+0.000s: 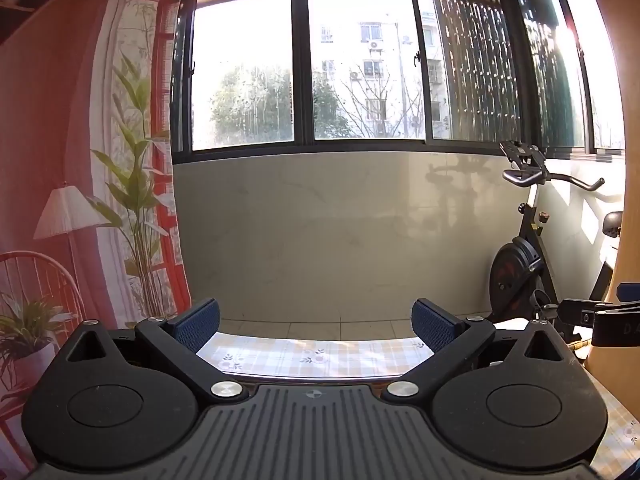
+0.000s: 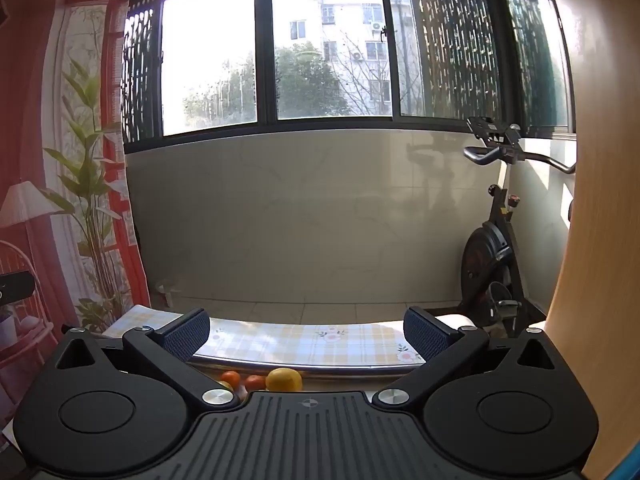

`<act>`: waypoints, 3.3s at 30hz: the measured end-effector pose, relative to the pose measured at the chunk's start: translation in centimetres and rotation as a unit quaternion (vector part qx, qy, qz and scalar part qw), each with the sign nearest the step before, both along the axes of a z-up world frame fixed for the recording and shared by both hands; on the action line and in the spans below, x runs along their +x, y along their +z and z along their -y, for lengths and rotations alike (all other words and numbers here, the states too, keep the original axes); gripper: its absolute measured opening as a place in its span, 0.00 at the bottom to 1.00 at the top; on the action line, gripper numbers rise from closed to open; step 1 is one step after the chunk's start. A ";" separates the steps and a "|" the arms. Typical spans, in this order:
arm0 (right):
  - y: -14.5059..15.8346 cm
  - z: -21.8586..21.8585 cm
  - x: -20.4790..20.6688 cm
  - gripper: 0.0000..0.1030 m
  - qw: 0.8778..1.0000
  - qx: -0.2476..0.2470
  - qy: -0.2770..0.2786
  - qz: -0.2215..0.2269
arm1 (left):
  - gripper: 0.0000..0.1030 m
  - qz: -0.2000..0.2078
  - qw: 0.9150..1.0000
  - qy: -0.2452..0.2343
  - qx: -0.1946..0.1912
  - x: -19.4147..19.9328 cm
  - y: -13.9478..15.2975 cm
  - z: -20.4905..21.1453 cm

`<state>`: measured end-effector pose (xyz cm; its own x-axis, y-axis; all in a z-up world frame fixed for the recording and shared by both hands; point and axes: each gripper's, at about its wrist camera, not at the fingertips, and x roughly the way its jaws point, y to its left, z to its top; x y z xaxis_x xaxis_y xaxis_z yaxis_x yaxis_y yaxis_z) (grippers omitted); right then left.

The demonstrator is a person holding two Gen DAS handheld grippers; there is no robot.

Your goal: Organize fruits

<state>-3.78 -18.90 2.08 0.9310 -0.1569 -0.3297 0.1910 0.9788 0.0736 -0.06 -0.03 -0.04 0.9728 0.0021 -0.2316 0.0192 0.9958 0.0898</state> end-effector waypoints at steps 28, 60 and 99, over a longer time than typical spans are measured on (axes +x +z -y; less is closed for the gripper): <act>-0.1 0.1 -0.1 1.00 1.000 0.002 0.000 0.001 | 1.00 0.003 1.000 -0.001 0.000 -0.2 0.7 -0.4; -0.1 0.1 -0.2 1.00 1.000 0.004 0.000 0.001 | 1.00 0.004 1.000 -0.004 -0.002 -0.5 0.8 -0.4; -7.2 2.8 7.0 1.00 0.998 -0.009 0.040 -0.052 | 1.00 -0.126 0.985 0.083 -0.082 7.4 -5.4 -9.3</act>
